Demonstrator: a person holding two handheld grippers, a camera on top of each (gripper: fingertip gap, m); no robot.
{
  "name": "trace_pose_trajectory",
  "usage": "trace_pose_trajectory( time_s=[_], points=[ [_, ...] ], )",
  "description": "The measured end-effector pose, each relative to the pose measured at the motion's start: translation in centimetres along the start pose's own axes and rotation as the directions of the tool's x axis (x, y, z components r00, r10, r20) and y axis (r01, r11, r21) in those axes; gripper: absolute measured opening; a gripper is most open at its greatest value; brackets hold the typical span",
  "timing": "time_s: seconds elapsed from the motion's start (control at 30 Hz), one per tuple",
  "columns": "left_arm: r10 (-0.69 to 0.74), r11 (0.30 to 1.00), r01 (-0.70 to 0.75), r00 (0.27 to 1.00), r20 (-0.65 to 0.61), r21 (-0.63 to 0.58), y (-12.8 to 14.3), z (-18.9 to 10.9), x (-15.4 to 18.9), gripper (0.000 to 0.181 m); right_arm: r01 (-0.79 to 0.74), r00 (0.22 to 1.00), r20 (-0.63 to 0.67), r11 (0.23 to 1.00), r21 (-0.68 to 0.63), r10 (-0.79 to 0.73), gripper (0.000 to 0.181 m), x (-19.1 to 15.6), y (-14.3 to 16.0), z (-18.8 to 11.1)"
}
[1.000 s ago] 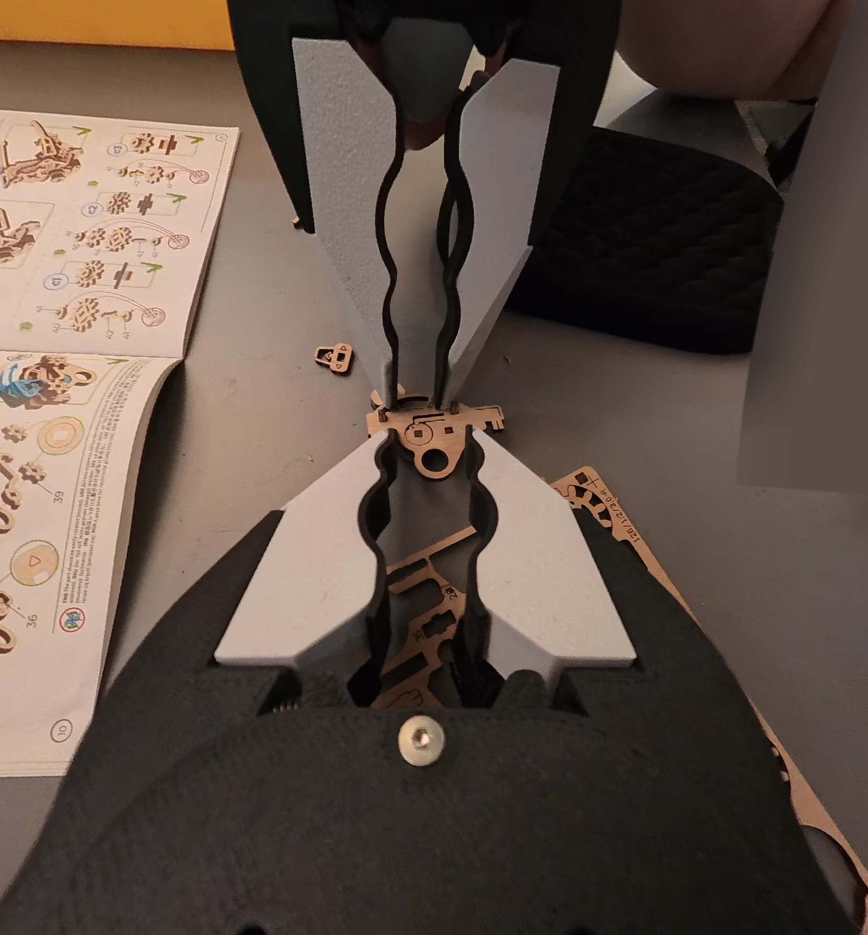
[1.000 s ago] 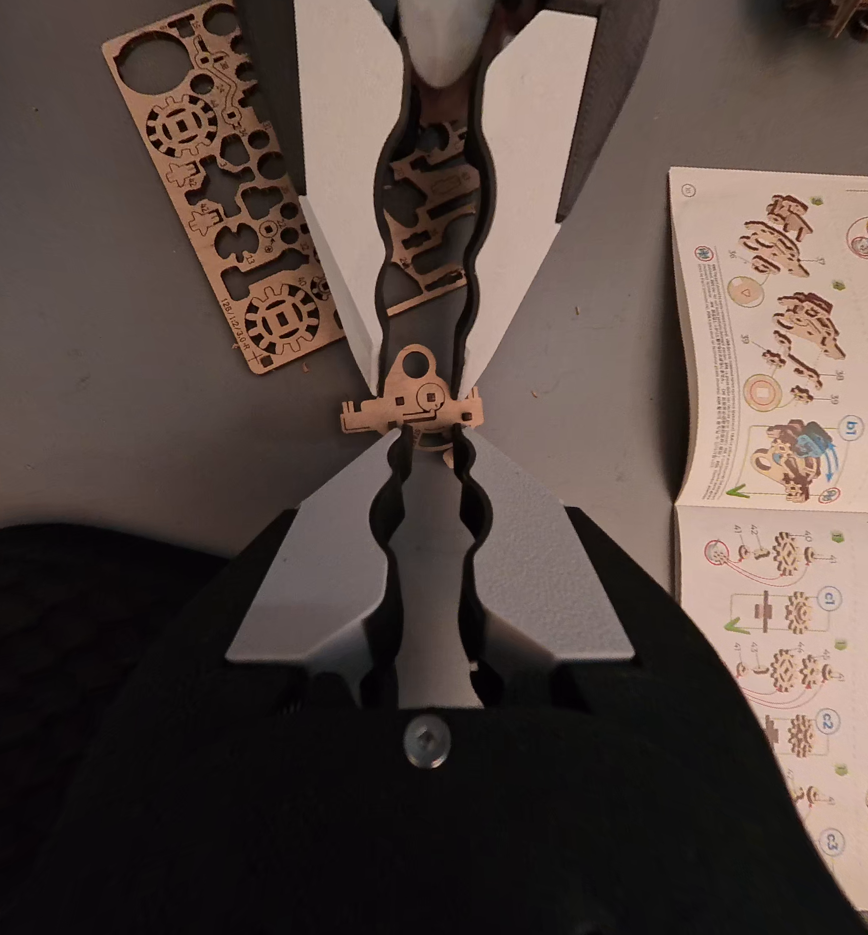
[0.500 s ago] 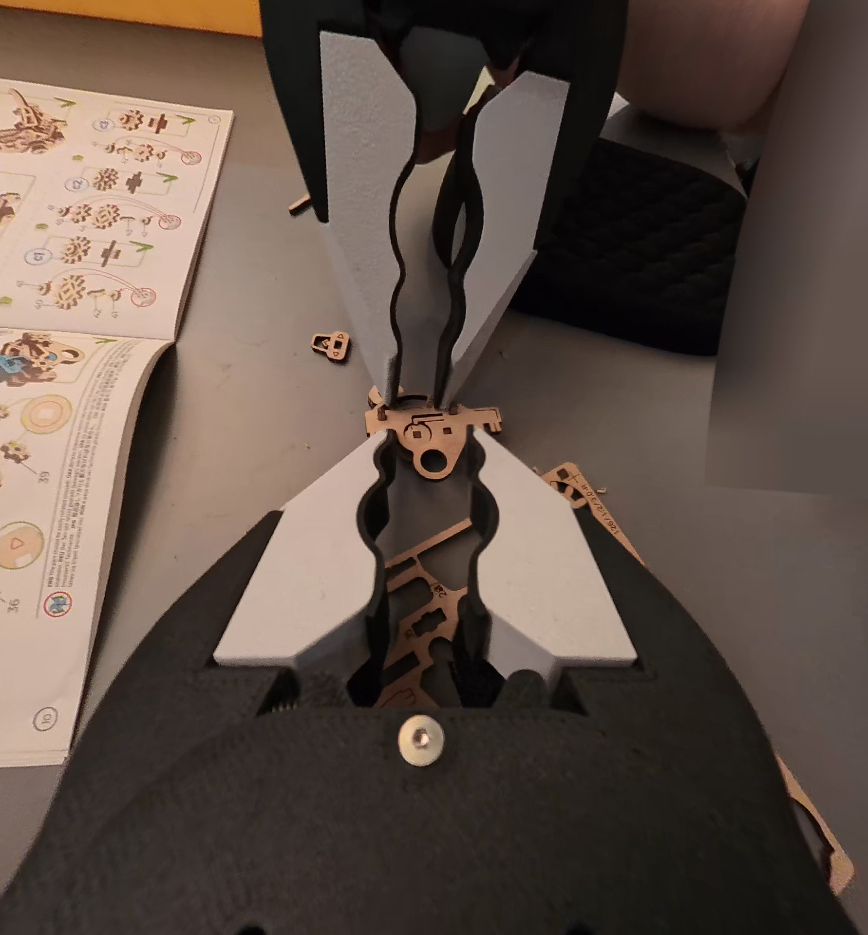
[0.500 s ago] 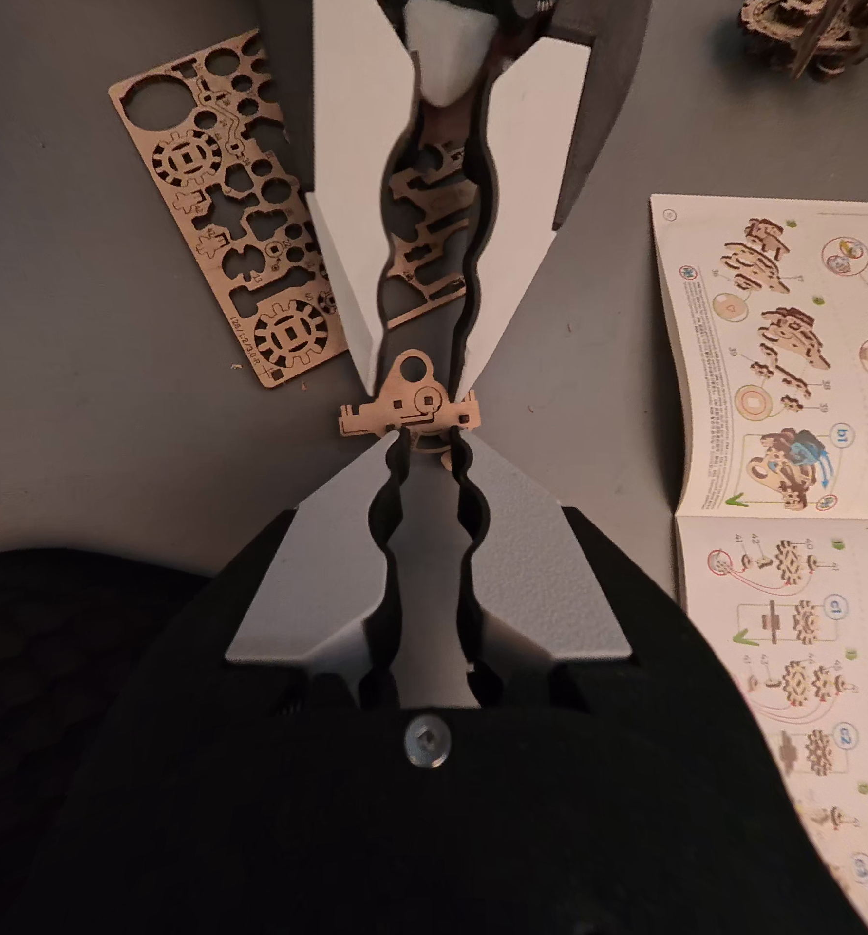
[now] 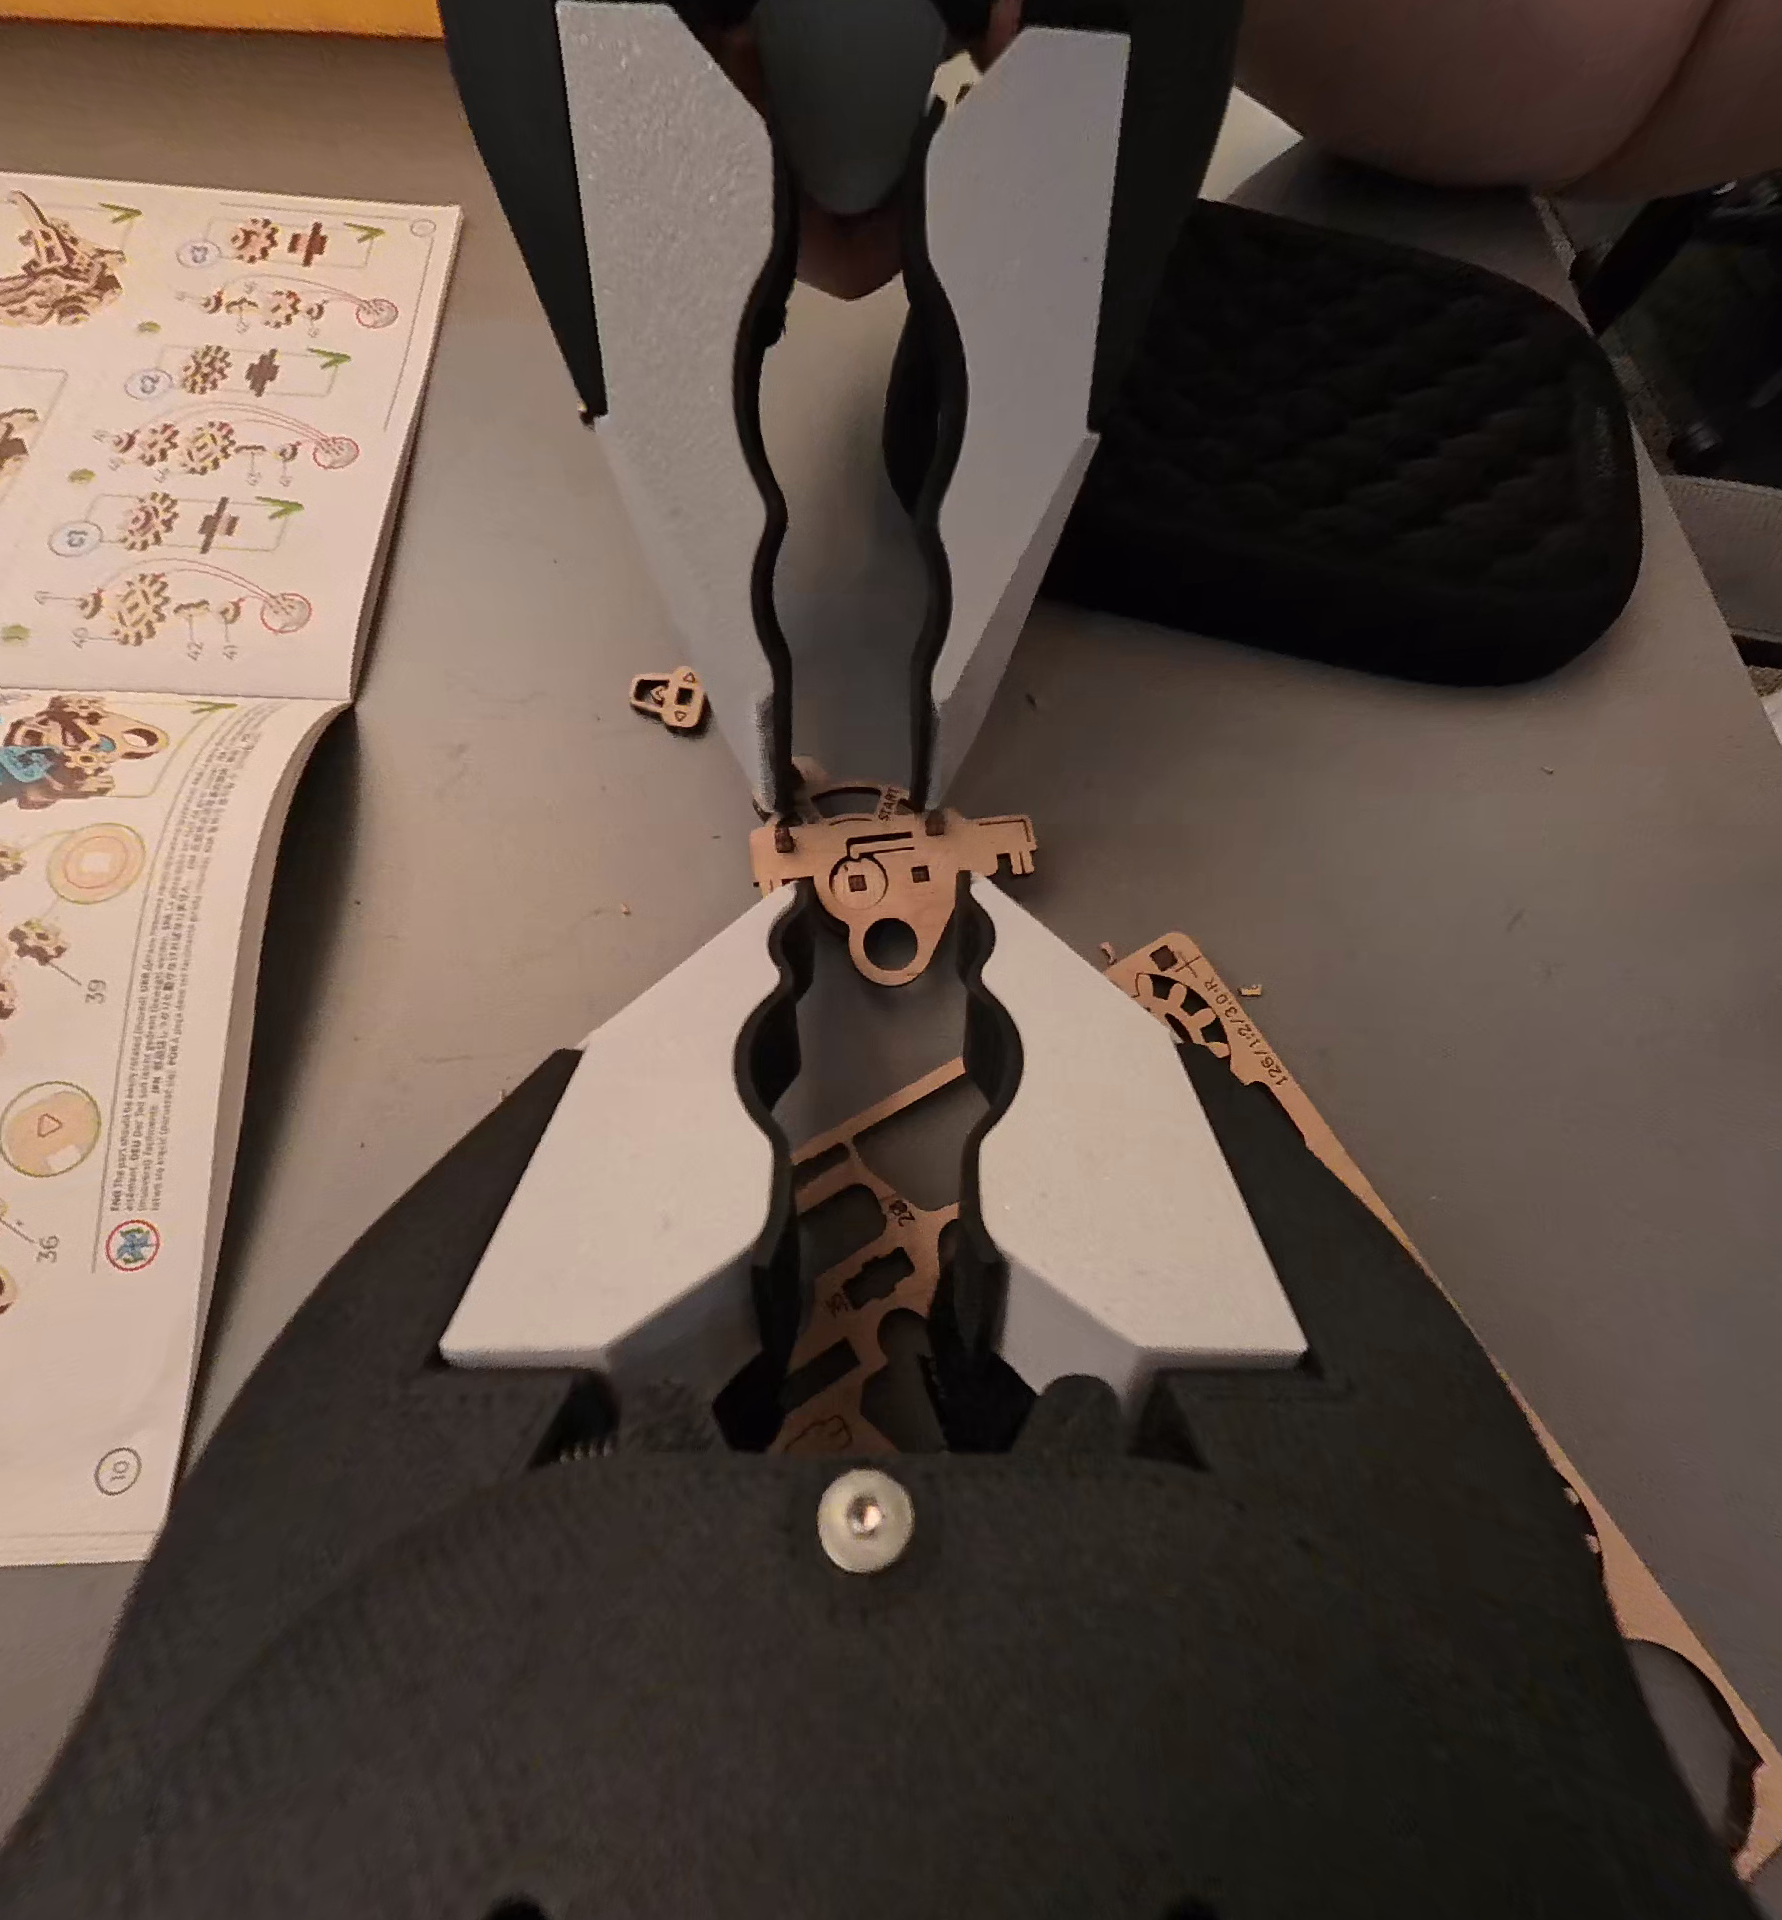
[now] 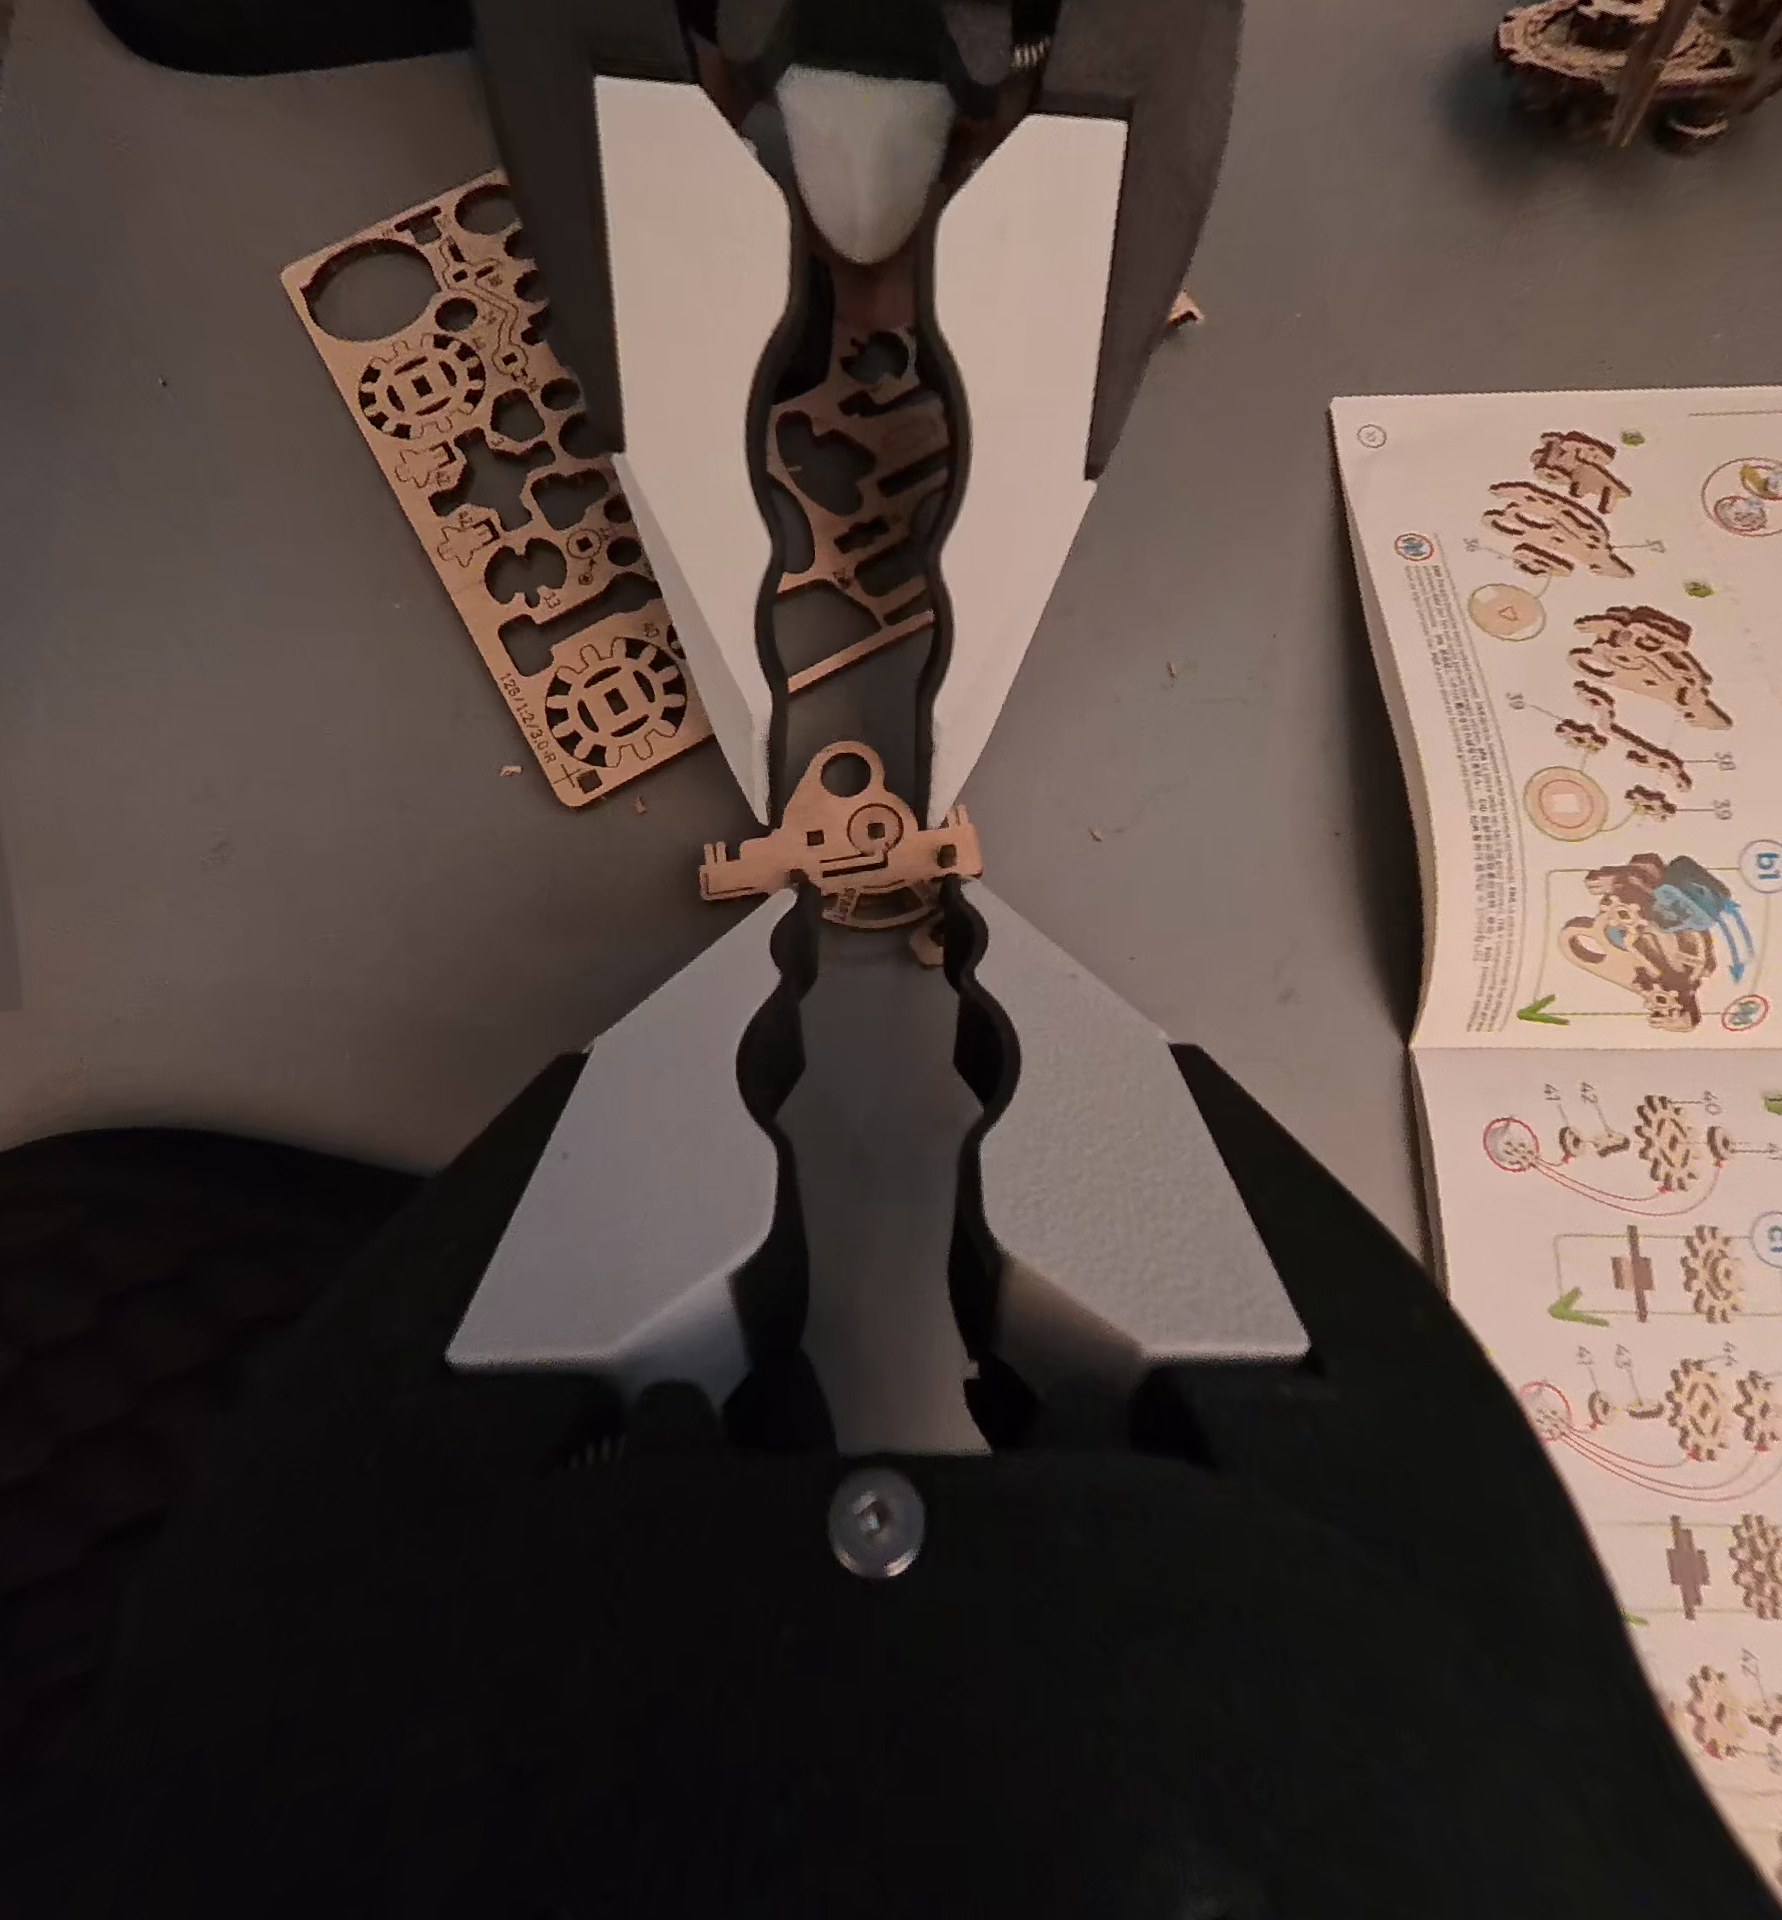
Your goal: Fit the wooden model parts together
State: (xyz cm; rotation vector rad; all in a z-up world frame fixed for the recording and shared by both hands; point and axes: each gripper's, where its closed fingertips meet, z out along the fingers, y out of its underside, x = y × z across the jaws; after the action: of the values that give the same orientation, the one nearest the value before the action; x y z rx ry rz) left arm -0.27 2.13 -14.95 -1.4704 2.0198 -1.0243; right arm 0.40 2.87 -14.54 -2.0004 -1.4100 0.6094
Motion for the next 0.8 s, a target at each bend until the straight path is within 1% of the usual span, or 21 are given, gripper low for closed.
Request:
trace_pose_trajectory(
  time_s=[0.33, 0.47, 0.8],
  points=[
    [-0.006, 1.000, 0.006, 1.000, -0.004, 0.000, 0.03, 0.00, 0.02, 0.025, 0.005, 1.000, 0.005, 1.000, 0.009, -0.005, 0.022, 0.04, -0.06, 0.03],
    [-0.002, 1.000, 0.002, 1.000, -0.001, -0.001, 0.03, 0.03, 0.04, 0.025, 0.019, 1.000, -0.010, 1.000, -0.013, -0.019, 0.022, 0.04, -0.02, 0.00],
    [-0.007, 1.000, 0.007, 1.000, -0.004, -0.001, 0.03, 0.06, 0.04, 0.025, -0.005, 1.000, -0.004, 1.000, -0.019, 0.004, 0.024, 0.02, 0.08, -0.12]
  ],
)
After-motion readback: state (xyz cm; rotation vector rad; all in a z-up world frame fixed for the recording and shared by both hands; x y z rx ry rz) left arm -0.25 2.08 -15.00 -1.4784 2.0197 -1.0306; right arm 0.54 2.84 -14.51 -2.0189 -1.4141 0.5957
